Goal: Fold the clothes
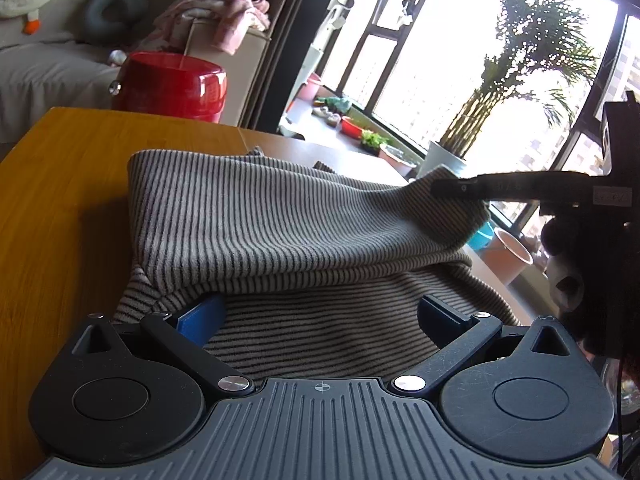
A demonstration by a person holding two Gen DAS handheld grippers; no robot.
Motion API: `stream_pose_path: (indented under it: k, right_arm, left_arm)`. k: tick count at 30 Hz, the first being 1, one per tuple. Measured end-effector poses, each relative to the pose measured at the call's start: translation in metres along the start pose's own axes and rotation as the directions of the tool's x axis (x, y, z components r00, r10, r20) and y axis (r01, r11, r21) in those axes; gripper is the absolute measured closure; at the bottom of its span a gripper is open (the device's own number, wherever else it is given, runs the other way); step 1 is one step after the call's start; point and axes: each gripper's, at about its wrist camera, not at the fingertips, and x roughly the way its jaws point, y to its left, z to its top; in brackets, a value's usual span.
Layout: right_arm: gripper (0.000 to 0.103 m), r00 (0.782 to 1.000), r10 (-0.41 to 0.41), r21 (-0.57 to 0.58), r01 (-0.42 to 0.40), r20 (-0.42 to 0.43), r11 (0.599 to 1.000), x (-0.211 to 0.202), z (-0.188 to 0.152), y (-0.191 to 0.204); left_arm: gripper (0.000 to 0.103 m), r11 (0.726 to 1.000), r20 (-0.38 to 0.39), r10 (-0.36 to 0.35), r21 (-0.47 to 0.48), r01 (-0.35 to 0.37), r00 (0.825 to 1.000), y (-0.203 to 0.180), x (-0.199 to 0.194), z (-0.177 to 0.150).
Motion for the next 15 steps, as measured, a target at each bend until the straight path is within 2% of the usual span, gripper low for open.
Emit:
stream_pose_path:
  k: [2, 5, 15]
  right_arm:
    - [0.099, 0.999, 0.011, 0.024, -0.012, 0.044, 1.000, -0.006, 0.013, -0.003]
    - [0.099, 0.998, 0.001, 0.068, -0.004, 0.058, 0.998, -0.007, 0.016, -0.015]
    - [0.098, 0.993, -0.048, 0.155, 0.063, -0.103, 0.986, 0.027, -0.056, -0.041]
  left_arm:
    - [0.000, 1.000, 0.003, -0.006, -0.008, 0.006, 1.000, 0.001, -0.001, 0.000]
    - [0.000, 1.000, 0.004, -0.008, -0.010, 0.008, 1.000, 0.002, -0.001, -0.001]
    - [0.000, 1.000, 0.002, 0.002, 0.001, -0.002, 1.000, 0.002, -0.001, 0.000]
